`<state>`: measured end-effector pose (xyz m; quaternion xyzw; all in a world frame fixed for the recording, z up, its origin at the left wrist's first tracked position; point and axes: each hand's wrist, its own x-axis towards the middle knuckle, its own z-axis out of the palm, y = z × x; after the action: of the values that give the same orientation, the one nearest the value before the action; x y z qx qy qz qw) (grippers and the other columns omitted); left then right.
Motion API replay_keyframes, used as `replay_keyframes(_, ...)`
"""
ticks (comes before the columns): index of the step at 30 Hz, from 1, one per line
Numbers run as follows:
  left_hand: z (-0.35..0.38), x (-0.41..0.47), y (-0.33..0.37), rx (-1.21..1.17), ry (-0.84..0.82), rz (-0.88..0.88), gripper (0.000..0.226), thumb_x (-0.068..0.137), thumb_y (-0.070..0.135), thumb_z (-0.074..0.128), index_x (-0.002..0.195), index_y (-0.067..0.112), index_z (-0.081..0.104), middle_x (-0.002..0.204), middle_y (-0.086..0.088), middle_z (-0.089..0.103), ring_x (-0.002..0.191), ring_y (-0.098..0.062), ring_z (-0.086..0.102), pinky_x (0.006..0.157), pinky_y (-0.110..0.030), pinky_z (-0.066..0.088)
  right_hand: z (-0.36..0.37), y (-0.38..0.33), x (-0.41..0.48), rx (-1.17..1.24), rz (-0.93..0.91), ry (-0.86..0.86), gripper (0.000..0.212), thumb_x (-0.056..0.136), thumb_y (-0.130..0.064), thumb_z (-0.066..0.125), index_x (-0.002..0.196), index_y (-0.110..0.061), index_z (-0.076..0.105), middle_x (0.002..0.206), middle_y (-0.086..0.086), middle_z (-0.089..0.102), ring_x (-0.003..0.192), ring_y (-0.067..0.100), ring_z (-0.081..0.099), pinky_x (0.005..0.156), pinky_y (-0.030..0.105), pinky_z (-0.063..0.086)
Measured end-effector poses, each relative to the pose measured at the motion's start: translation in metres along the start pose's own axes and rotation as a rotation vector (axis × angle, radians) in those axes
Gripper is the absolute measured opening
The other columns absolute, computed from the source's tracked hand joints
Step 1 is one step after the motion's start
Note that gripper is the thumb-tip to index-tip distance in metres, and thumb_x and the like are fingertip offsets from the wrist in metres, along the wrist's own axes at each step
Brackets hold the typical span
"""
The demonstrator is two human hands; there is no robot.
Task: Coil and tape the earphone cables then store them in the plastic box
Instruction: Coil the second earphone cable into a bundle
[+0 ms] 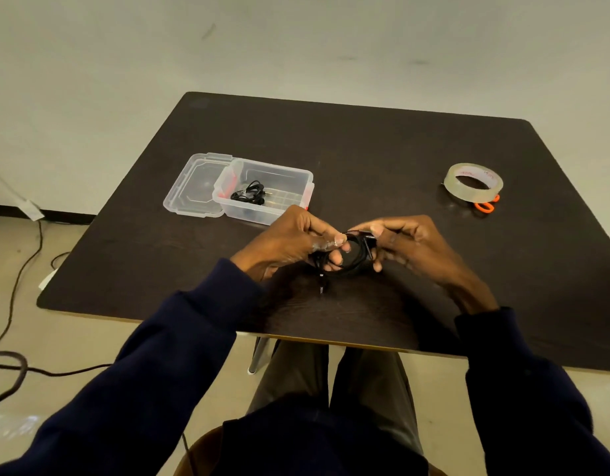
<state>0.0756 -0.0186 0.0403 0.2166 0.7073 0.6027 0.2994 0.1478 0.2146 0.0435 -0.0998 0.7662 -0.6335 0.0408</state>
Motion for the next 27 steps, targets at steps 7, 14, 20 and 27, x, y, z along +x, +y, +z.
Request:
replay_keyframes(7,0.001,-0.012,0.013,-0.025,-0.054,0.062,0.012,0.096,0.009,0.067,0.098,0.004,0.078,0.085,-0.015,0.079,0.077,-0.021,0.077,0.067,-0.028,0.061,0.002,-0.015,0.004,-0.106,-0.107,0.068,0.024,0.091,0.001,0.068,0.115,0.003,0.072,0.104,0.016,0.076,0.095,0.030,0.074,0.084,0.028,0.059)
replay_keyframes(14,0.003,-0.021,0.016,-0.086,0.117,0.139,0.014,0.096,0.012,0.069,0.097,0.005,0.081,0.085,-0.013,0.080,0.080,-0.018,0.078,0.073,-0.027,0.063,0.056,-0.016,-0.008,0.110,-0.040,0.236,0.020,0.093,-0.001,0.067,0.109,-0.007,0.077,0.101,0.006,0.079,0.095,0.013,0.074,0.080,0.024,0.059)
replay_keyframes(20,0.004,-0.026,0.015,0.020,0.219,0.175,0.017,0.097,0.016,0.069,0.097,0.005,0.081,0.084,-0.009,0.080,0.092,-0.015,0.076,0.092,-0.028,0.059,0.057,-0.029,-0.010,0.516,0.187,0.252,0.040,0.097,-0.035,0.056,0.114,-0.002,0.071,0.112,0.018,0.073,0.097,0.022,0.071,0.089,0.039,0.056)
replay_keyframes(27,0.012,-0.027,0.011,-0.080,0.239,0.120,0.019,0.096,0.019,0.071,0.098,0.003,0.080,0.081,-0.007,0.079,0.077,-0.011,0.073,0.073,-0.021,0.057,0.067,-0.033,-0.014,0.241,0.076,0.233,0.019,0.096,-0.013,0.068,0.098,-0.026,0.082,0.101,0.008,0.078,0.097,0.018,0.076,0.081,0.025,0.060)
